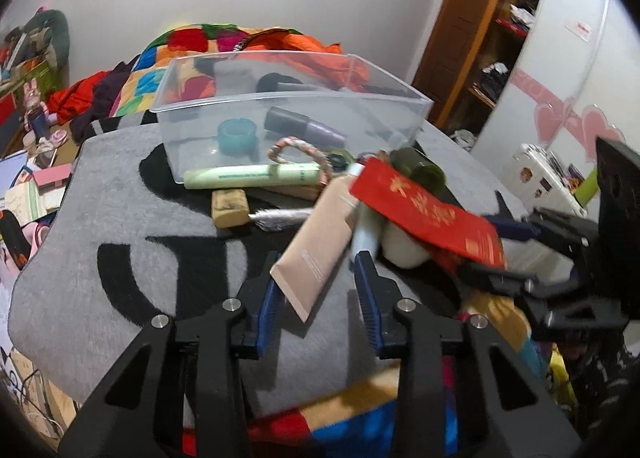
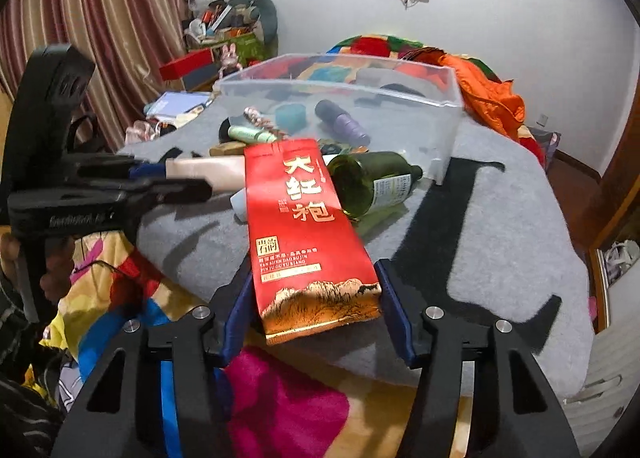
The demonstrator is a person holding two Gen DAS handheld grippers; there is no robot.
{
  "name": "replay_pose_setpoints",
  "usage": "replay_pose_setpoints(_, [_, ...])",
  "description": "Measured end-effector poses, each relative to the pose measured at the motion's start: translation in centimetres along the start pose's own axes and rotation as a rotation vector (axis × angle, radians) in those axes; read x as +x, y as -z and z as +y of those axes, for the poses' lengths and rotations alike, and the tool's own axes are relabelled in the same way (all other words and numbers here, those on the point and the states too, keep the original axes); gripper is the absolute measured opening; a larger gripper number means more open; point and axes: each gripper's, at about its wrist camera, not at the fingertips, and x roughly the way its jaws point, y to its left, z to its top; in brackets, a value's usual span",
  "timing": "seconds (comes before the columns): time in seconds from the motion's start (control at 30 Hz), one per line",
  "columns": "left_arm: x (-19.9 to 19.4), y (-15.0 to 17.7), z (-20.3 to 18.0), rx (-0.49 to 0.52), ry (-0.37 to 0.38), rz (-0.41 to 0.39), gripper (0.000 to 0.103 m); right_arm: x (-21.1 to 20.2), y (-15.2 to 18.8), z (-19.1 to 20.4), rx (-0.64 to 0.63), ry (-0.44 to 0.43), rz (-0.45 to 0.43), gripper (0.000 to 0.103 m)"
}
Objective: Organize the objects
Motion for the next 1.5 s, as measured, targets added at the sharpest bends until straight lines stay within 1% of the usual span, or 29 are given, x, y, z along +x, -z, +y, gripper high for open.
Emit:
replay_pose_setpoints(0.07, [-0.2, 0.3, -0.3, 0.020, -0.009, 0.007, 0.036, -0.6, -0.1, -0.2, 0.014, 0.002, -0.017, 0.054])
replay_pose_setpoints(0.13, [-0.4, 0.4, -0.4, 0.032, -0.046, 0.010, 0.036, -1.3, -0.2, -0.5, 0.028, 0.015, -0.040, 0.054])
replay_pose_setpoints(0.2, [-0.6, 0.3, 0.0, 0.024, -0.070, 0.010, 0.037, -1.8, -0.4, -0.9, 0.042, 0.019, -0.057, 0.054])
replay_pose_setpoints(0.37, [-1.7, -1.0, 0.9, 0.004, -0.093, -0.019, 0.037, -3.3, -1.1, -1.6, 0.075, 0.020, -0.109, 0.054])
replay_pose_setpoints(0.47, [-1.9, -2.2, 0.6, 0.011, -0.072, -0.030, 0.038, -4.0, -1.6, -2.3, 0.107, 0.037, -0.140, 0.054])
replay_pose_setpoints(0.53, [-1.6, -3.0, -0.3, 0.033, -0.056, -0.037, 0.042, -4.2, -1.6, -2.8, 0.128, 0.051, -0.151, 0.054])
replay_pose_setpoints(0.6, [-1.2, -3.8, -1.5, 0.065, -0.049, -0.042, 0.044, -4.4, -1.7, -3.5, 0.152, 0.075, -0.163, 0.054])
replay_pose_setpoints(0.7, [0.1, -4.8, -3.6, 0.118, -0.027, -0.041, 0.052, -4.7, -1.7, -4.4, 0.182, 0.102, -0.175, 0.054])
replay_pose_setpoints(0.73, [0.5, -5.0, -4.2, 0.132, -0.023, -0.037, 0.052, -4.8, -1.7, -4.8, 0.191, 0.107, -0.179, 0.054])
replay_pose_setpoints(0.9, [3.4, -6.0, -7.0, 0.186, 0.001, 0.011, 0.052, -5.4, -1.5, -6.1, 0.223, 0.126, -0.201, 0.054])
replay_pose_setpoints(1.0, [5.2, -6.1, -8.4, 0.208, 0.002, 0.038, 0.052, -5.7, -1.4, -6.8, 0.234, 0.125, -0.209, 0.054])
replay_pose_setpoints(1.13, [6.7, -6.2, -9.6, 0.226, 0.013, 0.056, 0.052, -5.5, -1.3, -7.8, 0.251, 0.123, -0.209, 0.054])
replay_pose_setpoints(1.27, [7.7, -6.3, -9.8, 0.212, 0.034, 0.081, 0.051, -5.4, -1.1, -8.4, 0.264, 0.114, -0.207, 0.054])
replay_pose_setpoints(1.4, [8.6, -6.4, -9.4, 0.185, 0.035, 0.104, 0.049, -5.3, -1.0, -8.5, 0.263, 0.110, -0.209, 0.054])
replay_pose_setpoints(1.43, [8.8, -6.5, -9.4, 0.179, 0.033, 0.108, 0.046, -5.3, -1.0, -8.4, 0.263, 0.109, -0.209, 0.054])
replay_pose_setpoints(1.5, [9.0, -6.5, -9.3, 0.166, 0.031, 0.107, 0.045, -5.2, -1.1, -8.4, 0.264, 0.105, -0.211, 0.054])
